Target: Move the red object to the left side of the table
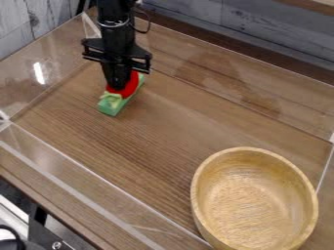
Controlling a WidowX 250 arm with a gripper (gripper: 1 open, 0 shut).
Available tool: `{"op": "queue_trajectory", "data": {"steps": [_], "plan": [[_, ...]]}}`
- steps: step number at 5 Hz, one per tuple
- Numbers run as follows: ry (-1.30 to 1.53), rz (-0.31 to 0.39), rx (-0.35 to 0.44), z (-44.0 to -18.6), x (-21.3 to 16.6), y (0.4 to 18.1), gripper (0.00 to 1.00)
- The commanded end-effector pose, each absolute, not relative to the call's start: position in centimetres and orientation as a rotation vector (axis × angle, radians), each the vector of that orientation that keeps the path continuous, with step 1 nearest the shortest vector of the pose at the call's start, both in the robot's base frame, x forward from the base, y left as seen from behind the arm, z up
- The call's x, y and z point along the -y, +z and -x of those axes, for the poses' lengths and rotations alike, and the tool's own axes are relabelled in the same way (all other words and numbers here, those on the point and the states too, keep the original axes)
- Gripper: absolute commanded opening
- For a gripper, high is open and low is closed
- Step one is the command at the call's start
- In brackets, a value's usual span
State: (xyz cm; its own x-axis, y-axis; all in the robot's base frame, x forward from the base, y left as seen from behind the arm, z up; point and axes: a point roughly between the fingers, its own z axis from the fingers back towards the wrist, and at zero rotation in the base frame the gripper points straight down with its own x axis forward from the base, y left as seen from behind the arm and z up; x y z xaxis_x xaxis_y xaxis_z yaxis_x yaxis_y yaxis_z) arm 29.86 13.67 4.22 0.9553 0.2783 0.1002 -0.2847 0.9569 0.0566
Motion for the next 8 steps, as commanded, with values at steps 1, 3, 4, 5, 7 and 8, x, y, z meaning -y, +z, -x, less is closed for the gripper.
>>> {"op": "queue_trajectory", "data": {"steps": [1,3,4,5,7,8], "plan": [[0.307,-0.08,0.077,-29.7,-14.2,3.6,1.0],[0.314,-0.083,0.062,-29.4,-14.1,4.4,1.0],[0.317,-0.071,0.077,-29.4,-13.8,6.1,1.0],[0.32,-0.059,0.094,-29.4,-13.4,7.8,1.0],[0.307,-0.031,0.146,-29.5,-12.0,12.9,1.0],[0.299,-0.037,0.134,-29.1,-12.1,11.6,1.0]]}}
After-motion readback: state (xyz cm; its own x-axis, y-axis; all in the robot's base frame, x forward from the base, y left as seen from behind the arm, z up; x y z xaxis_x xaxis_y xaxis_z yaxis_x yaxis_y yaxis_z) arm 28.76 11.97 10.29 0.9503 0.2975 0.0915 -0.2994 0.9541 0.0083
